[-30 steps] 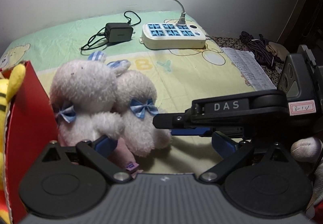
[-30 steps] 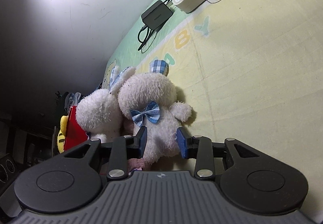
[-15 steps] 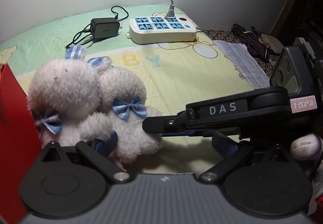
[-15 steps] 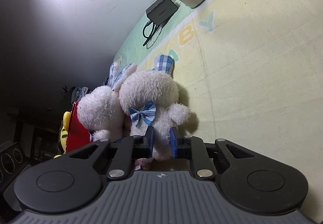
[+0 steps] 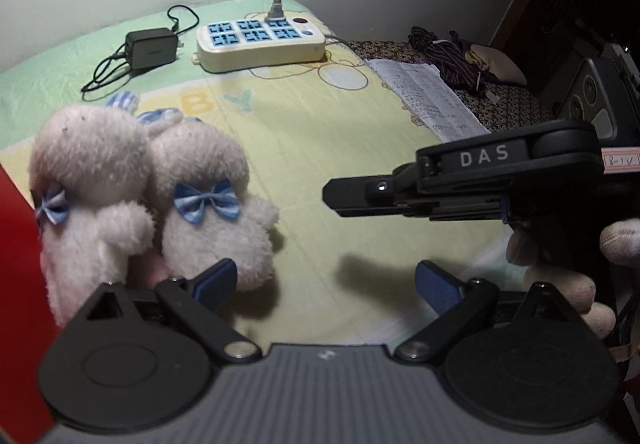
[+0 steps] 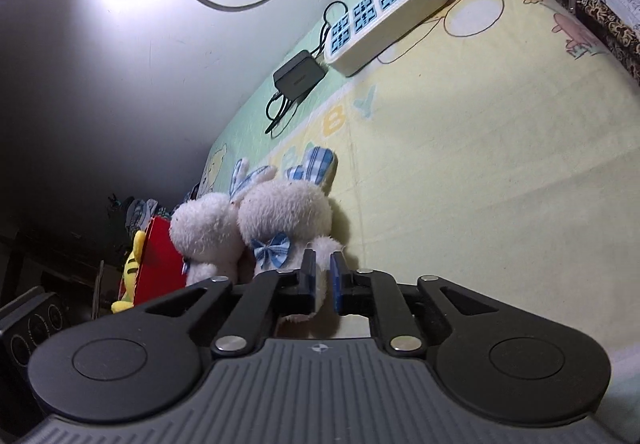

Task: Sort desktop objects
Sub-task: 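Move the right gripper to the white bunny plush with plaid ears, then grasp the white bunny plush with the right gripper and lift it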

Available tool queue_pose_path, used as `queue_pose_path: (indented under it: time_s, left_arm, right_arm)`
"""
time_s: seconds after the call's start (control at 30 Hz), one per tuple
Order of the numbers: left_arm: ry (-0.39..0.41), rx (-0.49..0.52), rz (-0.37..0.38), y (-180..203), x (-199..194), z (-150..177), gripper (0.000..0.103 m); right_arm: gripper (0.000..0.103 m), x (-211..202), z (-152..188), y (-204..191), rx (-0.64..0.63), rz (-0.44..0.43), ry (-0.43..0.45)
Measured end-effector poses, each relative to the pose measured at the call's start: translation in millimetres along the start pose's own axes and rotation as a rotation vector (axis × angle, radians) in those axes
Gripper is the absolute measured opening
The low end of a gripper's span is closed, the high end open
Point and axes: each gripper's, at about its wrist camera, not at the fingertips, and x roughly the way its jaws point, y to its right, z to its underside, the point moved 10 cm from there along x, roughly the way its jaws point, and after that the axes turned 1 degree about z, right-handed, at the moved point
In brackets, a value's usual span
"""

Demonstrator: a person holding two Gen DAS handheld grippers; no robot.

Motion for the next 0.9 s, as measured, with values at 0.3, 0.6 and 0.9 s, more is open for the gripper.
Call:
queue_pose_path:
  time_s: [0.3, 0.6, 0.9]
  left_arm:
    - [0.038, -0.079, -0.089, -45, 6, -19, 0.1]
    - [0.042, -0.012, -0.134, -44, 24, -24, 0.102]
    - [0.015, -0.022, -0.044, -34, 19, -19, 0.102]
  right_arm:
    - [0.052, 42, -9, 2, 0.011, -0.024, -0.005]
    - [0.045, 85, 3, -15, 0.035, -0.157, -0.128]
    - [0.024, 60, 4, -10, 0.045, -0.176, -0.125]
